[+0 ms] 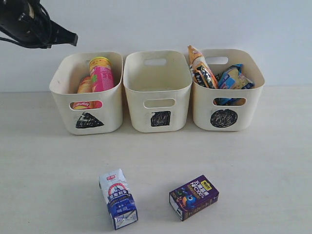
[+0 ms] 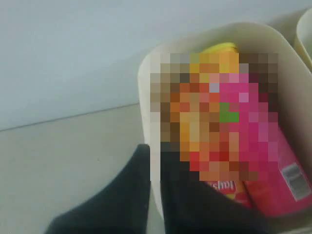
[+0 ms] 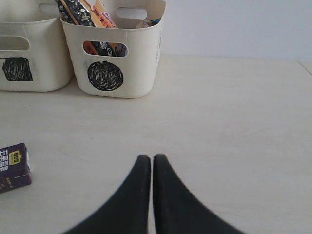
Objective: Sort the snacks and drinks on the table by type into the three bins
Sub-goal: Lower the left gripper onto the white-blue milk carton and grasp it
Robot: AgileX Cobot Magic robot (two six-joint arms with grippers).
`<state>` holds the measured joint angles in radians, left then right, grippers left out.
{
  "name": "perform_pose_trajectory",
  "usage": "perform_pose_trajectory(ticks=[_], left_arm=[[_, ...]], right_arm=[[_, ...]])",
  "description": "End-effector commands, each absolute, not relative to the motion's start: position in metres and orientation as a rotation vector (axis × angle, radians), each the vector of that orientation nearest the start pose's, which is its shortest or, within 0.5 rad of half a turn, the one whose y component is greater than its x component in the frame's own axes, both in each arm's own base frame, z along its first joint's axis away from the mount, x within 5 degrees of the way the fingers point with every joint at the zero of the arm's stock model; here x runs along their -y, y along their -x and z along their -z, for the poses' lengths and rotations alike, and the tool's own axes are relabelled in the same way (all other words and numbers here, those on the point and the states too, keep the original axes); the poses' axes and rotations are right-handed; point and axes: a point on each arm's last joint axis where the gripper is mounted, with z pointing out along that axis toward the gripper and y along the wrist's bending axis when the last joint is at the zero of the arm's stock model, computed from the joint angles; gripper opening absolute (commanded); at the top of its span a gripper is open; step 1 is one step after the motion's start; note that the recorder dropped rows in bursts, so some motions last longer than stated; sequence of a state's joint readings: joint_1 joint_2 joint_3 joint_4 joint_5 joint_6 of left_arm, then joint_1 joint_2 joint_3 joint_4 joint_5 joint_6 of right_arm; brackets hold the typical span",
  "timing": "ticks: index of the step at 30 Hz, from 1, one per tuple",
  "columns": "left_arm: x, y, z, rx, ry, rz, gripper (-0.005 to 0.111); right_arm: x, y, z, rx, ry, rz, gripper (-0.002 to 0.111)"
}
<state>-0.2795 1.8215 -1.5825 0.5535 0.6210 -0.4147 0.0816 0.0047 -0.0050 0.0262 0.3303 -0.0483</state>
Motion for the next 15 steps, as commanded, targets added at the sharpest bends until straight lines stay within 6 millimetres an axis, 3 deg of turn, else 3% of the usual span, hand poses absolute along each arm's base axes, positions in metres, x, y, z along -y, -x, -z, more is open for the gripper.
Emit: perform_pose_trajectory(ticks=[1, 6, 9, 13, 15], left_arm=[[0.088, -0.390, -0.318, -2.250, -0.260, -0.178, 0.004], [0.090, -0.358, -0.310, -2.303, -0.492, -0.116, 0.004], [0.105, -0.331, -0.308, -2.311, -0.933, 0.050, 0.004], [0.115, -0.317, -0.305, -2.289, -1.191, 0.212, 0.004], [0.118, -0.305, -0.302, -2.214, -1.467, 0.272, 0.004]], right_arm=[[-0.005, -0.054, -0.184, -1.803, 0.104, -0.041, 0.000], [-0.005, -0.054, -0.184, -1.802, 0.107, -0.039, 0.000], [-0.005, -0.054, -0.184, -1.803, 0.104, -0.041, 0.000], [-0.005, -0.054, -0.184, -1.802, 0.107, -0.039, 0.000], [-0.005, -0.054, -0.184, -1.802, 0.107, -0.039, 0.000]])
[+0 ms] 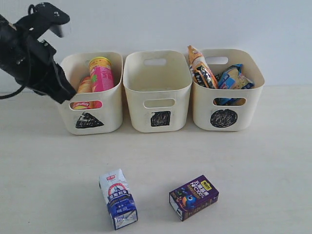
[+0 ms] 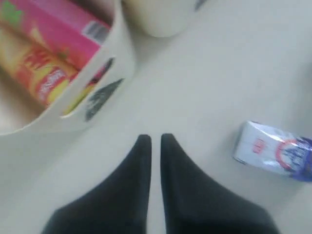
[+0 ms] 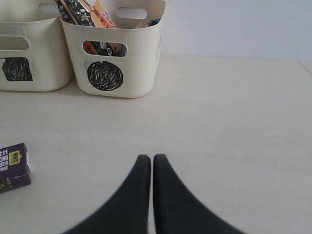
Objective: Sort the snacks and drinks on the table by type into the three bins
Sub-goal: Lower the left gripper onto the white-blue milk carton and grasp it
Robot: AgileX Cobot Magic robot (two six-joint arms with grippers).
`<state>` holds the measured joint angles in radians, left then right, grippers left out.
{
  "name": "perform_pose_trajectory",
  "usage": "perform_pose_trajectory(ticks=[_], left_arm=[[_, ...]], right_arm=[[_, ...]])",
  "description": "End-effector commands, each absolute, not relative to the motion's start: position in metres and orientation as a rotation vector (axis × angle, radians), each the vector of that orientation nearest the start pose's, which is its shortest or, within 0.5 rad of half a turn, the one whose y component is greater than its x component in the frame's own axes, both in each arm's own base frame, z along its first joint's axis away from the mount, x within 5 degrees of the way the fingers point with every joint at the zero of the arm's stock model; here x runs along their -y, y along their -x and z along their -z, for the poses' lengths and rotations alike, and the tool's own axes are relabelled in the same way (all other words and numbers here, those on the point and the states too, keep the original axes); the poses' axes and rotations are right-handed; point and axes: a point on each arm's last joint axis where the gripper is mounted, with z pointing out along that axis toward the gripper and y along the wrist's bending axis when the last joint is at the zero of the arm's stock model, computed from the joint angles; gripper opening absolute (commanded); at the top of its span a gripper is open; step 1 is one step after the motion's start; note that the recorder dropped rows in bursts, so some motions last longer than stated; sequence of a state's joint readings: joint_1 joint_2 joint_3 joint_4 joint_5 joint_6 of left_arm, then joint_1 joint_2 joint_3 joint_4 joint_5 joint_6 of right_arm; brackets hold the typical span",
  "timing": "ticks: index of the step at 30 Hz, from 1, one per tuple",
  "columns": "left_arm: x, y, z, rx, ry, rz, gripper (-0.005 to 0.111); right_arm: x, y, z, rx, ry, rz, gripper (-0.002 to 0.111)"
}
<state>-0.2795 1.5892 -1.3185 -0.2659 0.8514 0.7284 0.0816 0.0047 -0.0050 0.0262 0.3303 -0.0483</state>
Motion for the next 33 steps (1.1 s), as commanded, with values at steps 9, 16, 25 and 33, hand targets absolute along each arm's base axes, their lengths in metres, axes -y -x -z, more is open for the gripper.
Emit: perform_pose_trajectory(ticks=[9, 16, 25, 33], left_arm=[[0.131, -0.283, -0.302, -1.648, -2.119, 0.375, 0.004], [0.160, -0.280, -0.289, -1.422, -2.354, 0.198, 0.004], [0.196, -0.272, -0.263, -1.256, -2.561, 0.118, 0.014], [0.209, -0.270, -0.249, -1.148, -2.652, 0.121, 0.067]], right_arm=[[-0.005, -0.054, -0.184, -1.802, 0.105, -0.041, 0.000], [-0.005, -0.054, -0.184, -1.802, 0.105, -0.041, 0.000], [-0.005, -0.054, -0.184, -1.802, 0.107, -0.039, 0.000], [-0.005, -0.054, -0.184, -1.802, 0.105, -0.041, 0.000]])
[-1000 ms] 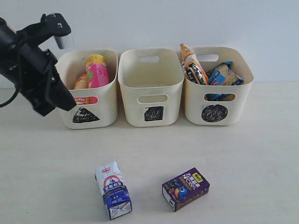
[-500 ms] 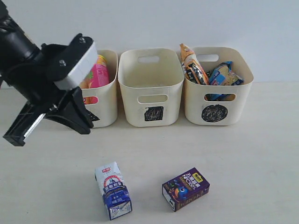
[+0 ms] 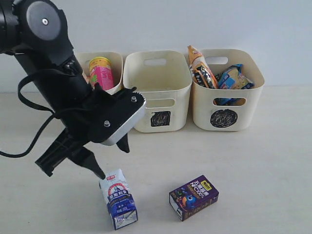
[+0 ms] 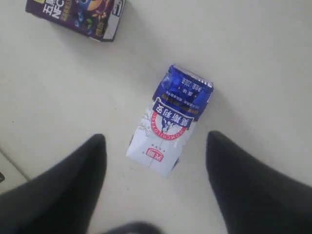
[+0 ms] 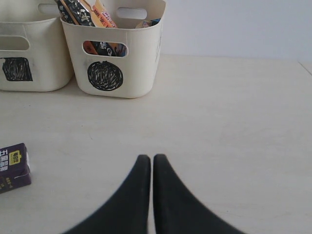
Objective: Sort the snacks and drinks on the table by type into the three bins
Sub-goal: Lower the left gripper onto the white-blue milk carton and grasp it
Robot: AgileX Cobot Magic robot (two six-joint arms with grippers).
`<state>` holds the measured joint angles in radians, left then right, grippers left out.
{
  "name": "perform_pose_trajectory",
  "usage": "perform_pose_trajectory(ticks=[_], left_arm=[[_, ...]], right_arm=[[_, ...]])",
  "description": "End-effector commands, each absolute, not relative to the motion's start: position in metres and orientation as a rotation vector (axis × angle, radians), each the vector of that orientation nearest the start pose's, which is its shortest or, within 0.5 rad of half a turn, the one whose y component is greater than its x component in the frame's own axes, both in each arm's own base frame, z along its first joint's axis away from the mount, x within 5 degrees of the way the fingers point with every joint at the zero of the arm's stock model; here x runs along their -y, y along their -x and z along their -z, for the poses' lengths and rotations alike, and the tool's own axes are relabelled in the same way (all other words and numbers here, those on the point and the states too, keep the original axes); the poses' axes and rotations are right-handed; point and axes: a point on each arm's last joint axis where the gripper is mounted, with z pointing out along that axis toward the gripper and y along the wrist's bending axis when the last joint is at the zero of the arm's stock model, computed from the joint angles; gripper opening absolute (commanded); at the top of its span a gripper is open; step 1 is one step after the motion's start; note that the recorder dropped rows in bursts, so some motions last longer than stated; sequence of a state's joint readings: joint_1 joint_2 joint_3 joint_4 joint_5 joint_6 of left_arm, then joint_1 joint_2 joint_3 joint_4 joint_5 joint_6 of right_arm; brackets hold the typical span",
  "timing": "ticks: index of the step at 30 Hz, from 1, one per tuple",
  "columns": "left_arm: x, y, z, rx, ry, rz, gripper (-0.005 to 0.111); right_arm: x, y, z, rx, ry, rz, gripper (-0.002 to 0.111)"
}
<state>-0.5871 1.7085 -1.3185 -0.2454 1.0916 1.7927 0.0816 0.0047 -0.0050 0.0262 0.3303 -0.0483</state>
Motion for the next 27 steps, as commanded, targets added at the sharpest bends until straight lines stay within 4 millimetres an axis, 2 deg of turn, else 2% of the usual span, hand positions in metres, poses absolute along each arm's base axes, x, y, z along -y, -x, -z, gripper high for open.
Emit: perform_pose_trajectory(ticks=[1, 8, 10, 14, 20, 27], left_arm=[[0.210, -0.269, -0.247, 1.321, 3.107, -0.134, 0.067], [0.212, -0.258, -0.220, 0.961, 3.121, 0.126, 0.067], [0.213, -0.256, -0.214, 0.949, 3.137, 0.151, 0.067], [0.220, -0.255, -0.207, 1.044, 3.182, 0.093, 0.067], [0.223, -0.259, -0.185, 0.944, 3.147, 0.046, 0.067], [0.227, -0.264, -0.163, 0.916, 3.133, 0.036, 0.067]], right_arm=[[-0.005, -0.054, -0.184, -1.802, 0.105, -0.041, 0.000], [-0.005, -0.054, -0.184, -1.802, 0.106, -0.040, 0.000], [-0.005, -0.054, -0.184, -1.802, 0.106, -0.040, 0.000], [-0.005, -0.054, -0.184, -1.803, 0.104, -0.042, 0.000], [-0.005, -0.054, -0.184, -1.802, 0.107, -0.039, 0.000], [-0.005, -0.054, -0.184, -1.803, 0.104, -0.041, 0.000]])
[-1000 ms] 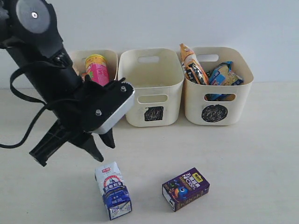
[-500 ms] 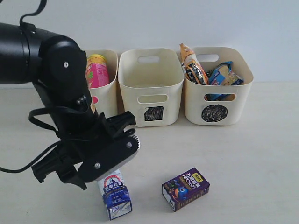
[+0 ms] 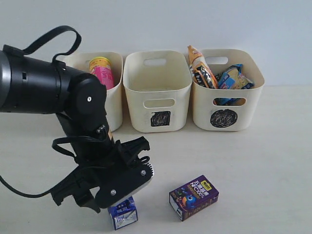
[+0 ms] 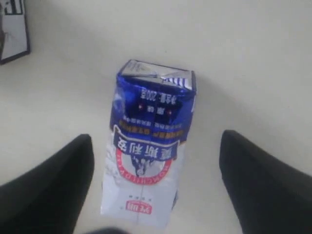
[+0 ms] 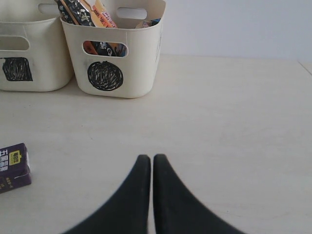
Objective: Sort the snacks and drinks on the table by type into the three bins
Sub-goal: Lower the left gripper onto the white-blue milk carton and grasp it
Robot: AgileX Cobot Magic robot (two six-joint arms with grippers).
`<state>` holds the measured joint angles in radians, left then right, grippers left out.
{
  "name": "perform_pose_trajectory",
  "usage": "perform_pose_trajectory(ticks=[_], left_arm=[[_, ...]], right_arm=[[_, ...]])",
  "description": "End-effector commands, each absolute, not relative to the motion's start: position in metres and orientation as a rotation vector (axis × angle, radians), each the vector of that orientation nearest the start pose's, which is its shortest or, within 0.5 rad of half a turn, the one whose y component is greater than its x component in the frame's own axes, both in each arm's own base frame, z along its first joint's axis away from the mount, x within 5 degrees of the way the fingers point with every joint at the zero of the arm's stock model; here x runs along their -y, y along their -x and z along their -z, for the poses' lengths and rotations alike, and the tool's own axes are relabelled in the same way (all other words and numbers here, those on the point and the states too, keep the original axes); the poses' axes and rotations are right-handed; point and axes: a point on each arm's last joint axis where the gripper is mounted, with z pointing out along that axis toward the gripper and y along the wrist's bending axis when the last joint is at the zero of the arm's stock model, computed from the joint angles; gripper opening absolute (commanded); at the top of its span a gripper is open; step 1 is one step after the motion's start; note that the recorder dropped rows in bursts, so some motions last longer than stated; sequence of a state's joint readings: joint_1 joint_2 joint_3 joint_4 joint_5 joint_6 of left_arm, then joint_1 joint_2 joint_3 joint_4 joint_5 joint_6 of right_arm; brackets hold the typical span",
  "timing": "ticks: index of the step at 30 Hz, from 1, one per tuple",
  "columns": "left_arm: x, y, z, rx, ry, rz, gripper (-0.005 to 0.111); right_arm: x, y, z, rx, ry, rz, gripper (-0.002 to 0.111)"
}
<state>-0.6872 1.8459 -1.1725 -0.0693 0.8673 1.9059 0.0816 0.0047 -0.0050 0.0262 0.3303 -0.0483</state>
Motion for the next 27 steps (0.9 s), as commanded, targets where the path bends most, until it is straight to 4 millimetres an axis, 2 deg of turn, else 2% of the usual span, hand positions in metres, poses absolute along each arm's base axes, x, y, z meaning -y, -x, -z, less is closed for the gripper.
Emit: perform_pose_trajectory(ticks=[1, 6, 12, 14, 16, 17, 18, 23, 27], left_arm=[[0.228, -0.265, -0.161, 0.913, 3.131, 0.040, 0.067], [0.226, -0.272, -0.142, 0.815, 3.102, 0.106, 0.067], [0.232, -0.279, -0.125, 0.824, 3.137, 0.146, 0.067], [0.234, -0.280, -0.123, 0.826, 3.147, 0.159, 0.058], [0.234, -0.280, -0.123, 0.822, 3.150, 0.166, 0.034], [0.233, -0.280, -0.123, 0.832, 3.145, 0.163, 0.013], [0.233, -0.280, -0.123, 0.855, 3.139, 0.162, 0.005], [0.234, -0.281, -0.127, 1.124, 3.075, 0.160, 0.004], [0.233, -0.279, -0.146, 1.358, 3.026, 0.169, 0.004]], right_arm=[[-0.005, -0.054, -0.184, -1.803, 0.104, -0.041, 0.000], [-0.005, -0.054, -0.184, -1.802, 0.106, -0.040, 0.000], [-0.005, -0.054, -0.184, -1.803, 0.104, -0.042, 0.000], [-0.005, -0.054, -0.184, -1.803, 0.104, -0.042, 0.000], [-0.005, -0.054, -0.184, -1.802, 0.106, -0.040, 0.000], [-0.005, -0.054, -0.184, -1.802, 0.106, -0.040, 0.000], [-0.005, -0.054, -0.184, -1.803, 0.104, -0.041, 0.000], [-0.005, -0.054, -0.184, -1.803, 0.104, -0.041, 0.000], [-0.005, -0.054, -0.184, -1.802, 0.106, -0.040, 0.000]])
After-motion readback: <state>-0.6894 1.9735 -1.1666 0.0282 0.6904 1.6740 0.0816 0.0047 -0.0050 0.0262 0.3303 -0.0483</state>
